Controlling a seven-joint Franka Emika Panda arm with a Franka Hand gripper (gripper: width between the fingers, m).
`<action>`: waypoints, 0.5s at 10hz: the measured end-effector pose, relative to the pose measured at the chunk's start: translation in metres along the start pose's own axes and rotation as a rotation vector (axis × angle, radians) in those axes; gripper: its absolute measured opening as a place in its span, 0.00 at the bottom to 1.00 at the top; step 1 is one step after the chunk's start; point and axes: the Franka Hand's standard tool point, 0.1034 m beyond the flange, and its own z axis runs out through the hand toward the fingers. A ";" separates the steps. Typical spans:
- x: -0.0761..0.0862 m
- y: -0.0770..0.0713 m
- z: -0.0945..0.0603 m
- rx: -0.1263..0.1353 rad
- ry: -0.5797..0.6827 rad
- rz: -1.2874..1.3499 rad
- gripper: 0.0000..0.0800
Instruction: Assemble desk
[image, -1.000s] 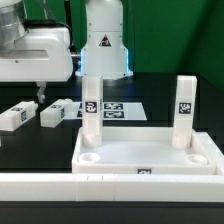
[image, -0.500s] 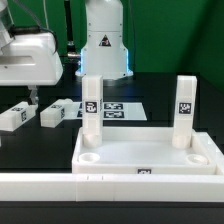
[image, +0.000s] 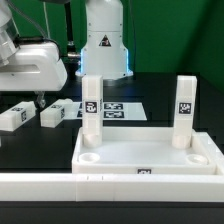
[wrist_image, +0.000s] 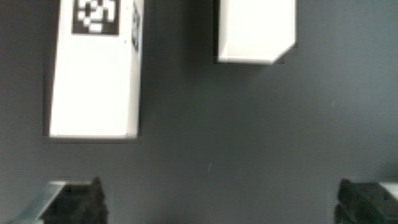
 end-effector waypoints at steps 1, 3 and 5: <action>-0.002 -0.001 0.005 0.009 -0.055 0.004 0.81; -0.013 -0.009 0.015 0.025 -0.159 0.014 0.81; -0.014 -0.010 0.019 0.042 -0.316 0.020 0.81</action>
Offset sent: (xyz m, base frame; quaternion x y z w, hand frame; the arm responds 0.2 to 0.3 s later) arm -0.0080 0.0159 -0.0009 0.0110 -0.1915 0.0415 0.9806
